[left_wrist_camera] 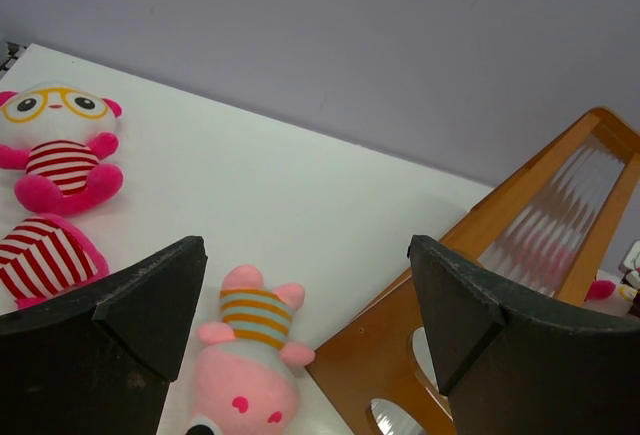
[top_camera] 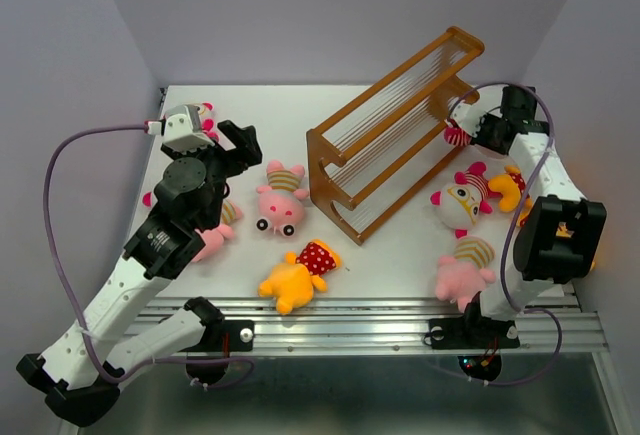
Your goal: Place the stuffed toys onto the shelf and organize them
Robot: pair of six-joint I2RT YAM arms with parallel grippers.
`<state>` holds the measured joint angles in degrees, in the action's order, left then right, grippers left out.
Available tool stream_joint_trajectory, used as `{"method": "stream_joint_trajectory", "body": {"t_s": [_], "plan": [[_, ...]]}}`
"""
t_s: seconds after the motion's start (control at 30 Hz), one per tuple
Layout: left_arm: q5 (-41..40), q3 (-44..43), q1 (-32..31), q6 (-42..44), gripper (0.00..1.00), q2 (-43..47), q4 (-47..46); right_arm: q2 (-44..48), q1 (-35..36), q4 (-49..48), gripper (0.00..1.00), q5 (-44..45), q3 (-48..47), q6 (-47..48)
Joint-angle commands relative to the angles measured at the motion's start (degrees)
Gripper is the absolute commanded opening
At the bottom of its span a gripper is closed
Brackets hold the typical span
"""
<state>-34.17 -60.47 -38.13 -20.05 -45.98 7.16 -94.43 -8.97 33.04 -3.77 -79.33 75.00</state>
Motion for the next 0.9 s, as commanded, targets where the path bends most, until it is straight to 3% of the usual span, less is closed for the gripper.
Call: {"method": "stream_joint_trajectory", "body": {"t_s": [0.0,0.33,0.67,0.87], "plan": [[-1.33,-0.18,0.34,-0.51,0.94,1.24,-2.06,0.04,1.85,-5.17,0.08,0.78,-0.39,2.61],[-1.77,-0.09,0.34,-1.83,0.94,2.29,-1.45,-2.16,7.48,-11.50,0.09,1.49,2.95,-3.01],[-2.21,1.40,0.34,-3.67,0.94,4.14,-0.48,-3.92,8.01,-21.78,0.10,3.51,5.76,-19.35],[-2.04,1.67,0.34,-4.20,0.94,4.23,-0.39,-3.56,8.01,-27.23,0.17,3.51,9.37,-25.95]]}}
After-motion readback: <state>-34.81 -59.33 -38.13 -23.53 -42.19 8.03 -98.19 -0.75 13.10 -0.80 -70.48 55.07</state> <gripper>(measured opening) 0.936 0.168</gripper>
